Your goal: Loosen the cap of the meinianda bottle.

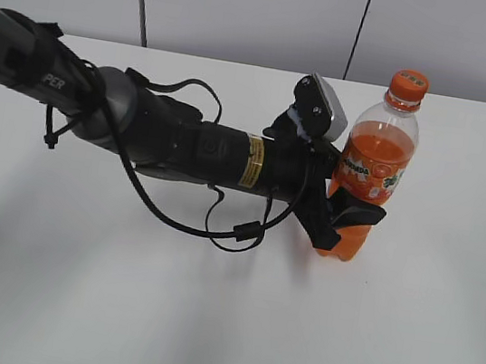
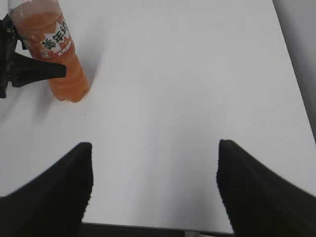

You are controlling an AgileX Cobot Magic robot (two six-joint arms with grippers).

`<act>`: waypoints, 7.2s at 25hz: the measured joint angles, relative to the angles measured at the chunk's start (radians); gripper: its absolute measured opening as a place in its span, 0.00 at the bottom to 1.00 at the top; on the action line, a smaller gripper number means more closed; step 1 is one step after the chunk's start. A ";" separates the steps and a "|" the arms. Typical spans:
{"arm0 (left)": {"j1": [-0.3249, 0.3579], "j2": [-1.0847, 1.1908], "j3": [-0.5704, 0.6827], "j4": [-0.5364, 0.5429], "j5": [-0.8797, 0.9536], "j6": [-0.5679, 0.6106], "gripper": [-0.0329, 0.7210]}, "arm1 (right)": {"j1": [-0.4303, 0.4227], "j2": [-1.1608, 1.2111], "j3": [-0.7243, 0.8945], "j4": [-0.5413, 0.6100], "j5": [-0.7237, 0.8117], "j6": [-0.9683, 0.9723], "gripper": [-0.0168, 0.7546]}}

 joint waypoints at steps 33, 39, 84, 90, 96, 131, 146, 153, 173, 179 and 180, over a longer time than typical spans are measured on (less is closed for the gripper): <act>0.000 0.000 0.000 0.000 -0.002 -0.001 0.61 | 0.000 1.112 -0.939 0.193 0.187 0.041 0.63; 0.000 0.000 0.000 0.000 -0.002 -0.001 0.61 | 0.022 1.163 -0.939 0.235 0.187 0.025 0.63; 0.000 0.000 0.000 0.000 -0.002 -0.001 0.61 | 0.316 1.486 -1.001 0.118 0.191 0.106 0.48; 0.000 0.000 0.000 -0.002 -0.002 -0.001 0.61 | 0.316 1.486 -1.001 0.120 0.191 0.106 0.37; 0.000 0.000 0.000 -0.002 -0.002 -0.001 0.61 | 0.316 1.486 -1.001 0.121 0.191 0.010 0.37; 0.000 0.000 0.000 -0.007 0.001 -0.004 0.61 | 0.318 1.486 -1.004 0.134 0.192 -1.426 0.37; 0.000 0.000 0.000 -0.007 0.002 -0.004 0.61 | 0.318 1.475 -1.004 0.151 0.193 -1.517 0.37; 0.000 0.000 0.000 -0.007 0.002 -0.003 0.61 | 0.318 1.406 -1.004 0.168 0.193 -1.479 0.37; 0.000 0.000 0.000 -0.007 0.003 -0.003 0.61 | 0.150 1.308 -1.004 -0.055 0.193 -0.253 0.37; 0.000 0.000 0.000 -0.007 0.003 -0.003 0.61 | -0.115 1.308 -0.994 0.070 0.188 -0.180 0.37; 0.000 0.000 0.000 -0.007 0.003 -0.003 0.61 | -0.152 1.308 -0.981 0.086 0.178 -0.178 0.37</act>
